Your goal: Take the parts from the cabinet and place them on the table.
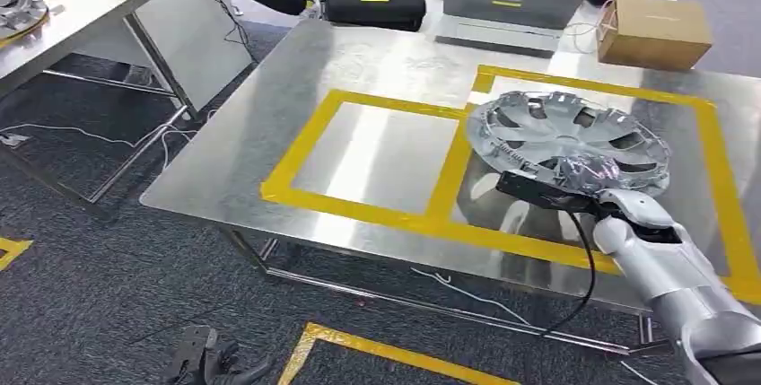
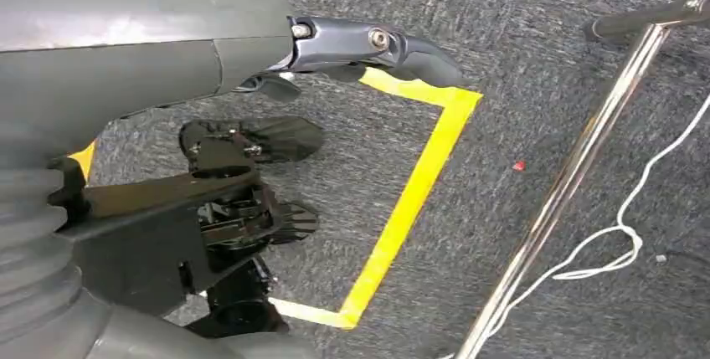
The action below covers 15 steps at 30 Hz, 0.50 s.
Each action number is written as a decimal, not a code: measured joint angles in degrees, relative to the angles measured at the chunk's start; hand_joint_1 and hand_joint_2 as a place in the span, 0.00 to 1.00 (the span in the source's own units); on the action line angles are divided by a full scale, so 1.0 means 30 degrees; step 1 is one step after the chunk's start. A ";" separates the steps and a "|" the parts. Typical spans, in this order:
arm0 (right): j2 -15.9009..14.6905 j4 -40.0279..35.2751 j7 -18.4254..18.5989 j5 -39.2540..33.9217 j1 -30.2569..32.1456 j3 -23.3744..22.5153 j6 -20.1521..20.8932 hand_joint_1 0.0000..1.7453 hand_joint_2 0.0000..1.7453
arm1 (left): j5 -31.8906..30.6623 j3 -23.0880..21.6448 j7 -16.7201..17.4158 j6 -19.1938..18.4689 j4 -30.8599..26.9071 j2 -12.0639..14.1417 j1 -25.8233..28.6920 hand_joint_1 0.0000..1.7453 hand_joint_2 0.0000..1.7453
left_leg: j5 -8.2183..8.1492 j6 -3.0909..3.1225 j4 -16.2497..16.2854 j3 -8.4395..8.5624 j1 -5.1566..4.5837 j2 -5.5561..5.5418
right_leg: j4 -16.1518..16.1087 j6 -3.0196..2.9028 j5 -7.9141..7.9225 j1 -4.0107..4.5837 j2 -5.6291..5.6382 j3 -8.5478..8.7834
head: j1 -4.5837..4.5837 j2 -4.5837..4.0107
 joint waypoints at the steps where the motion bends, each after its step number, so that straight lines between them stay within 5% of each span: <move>1: 0.0000 0.0007 0.0007 0.0000 -0.0005 0.0007 0.0000 1.00 1.00 | 0.0000 0.0000 0.0000 0.0000 0.0000 0.0000 0.0002 0.00 1.00 | 0.0000 0.0000 0.0000 0.0000 0.0001 0.0000 | 0.0000 0.0001 0.0000 0.0001 0.0000 -0.0001 | -0.0007 0.0000; 10: 0.0000 0.0036 0.0226 -0.0190 -0.0004 0.0051 -0.0058 1.00 1.00 | 0.0000 0.0000 0.0000 0.0066 0.0000 0.0015 0.0066 0.00 1.00 | 0.0000 0.0000 0.0000 0.0000 0.0002 0.0002 | 0.0000 -0.0001 0.0000 0.0000 0.0000 -0.0005 | 0.0000 0.0000; 11: 0.0000 0.0036 0.0255 -0.0225 0.0011 0.0051 -0.0059 0.83 1.00 | -0.0007 0.0000 0.0000 0.0065 0.0000 0.0029 0.0080 0.00 1.00 | 0.0000 0.0000 0.0001 0.0000 0.0002 0.0002 | 0.0000 0.0000 0.0000 0.0000 0.0000 -0.0006 | 0.0000 0.0000; 13: 0.0000 0.0036 0.0262 -0.0284 0.0047 0.0051 -0.0066 0.09 1.00 | -0.0094 -0.0015 0.0000 0.0066 0.0000 0.0051 0.0093 0.00 1.00 | 0.0001 0.0000 0.0000 0.0000 0.0002 0.0002 | 0.0000 0.0000 0.0000 0.0000 0.0000 -0.0006 | 0.0000 0.0000; 15: 0.0000 0.0036 0.0262 -0.0416 0.0114 0.0051 -0.0080 0.00 1.00 | -0.0102 -0.0022 -0.0117 0.0014 0.0000 0.0066 0.0094 0.00 1.00 | 0.0001 0.0000 0.0000 0.0000 0.0002 0.0002 | 0.0000 -0.0001 -0.0001 0.0001 -0.0002 -0.0006 | 0.0000 0.0000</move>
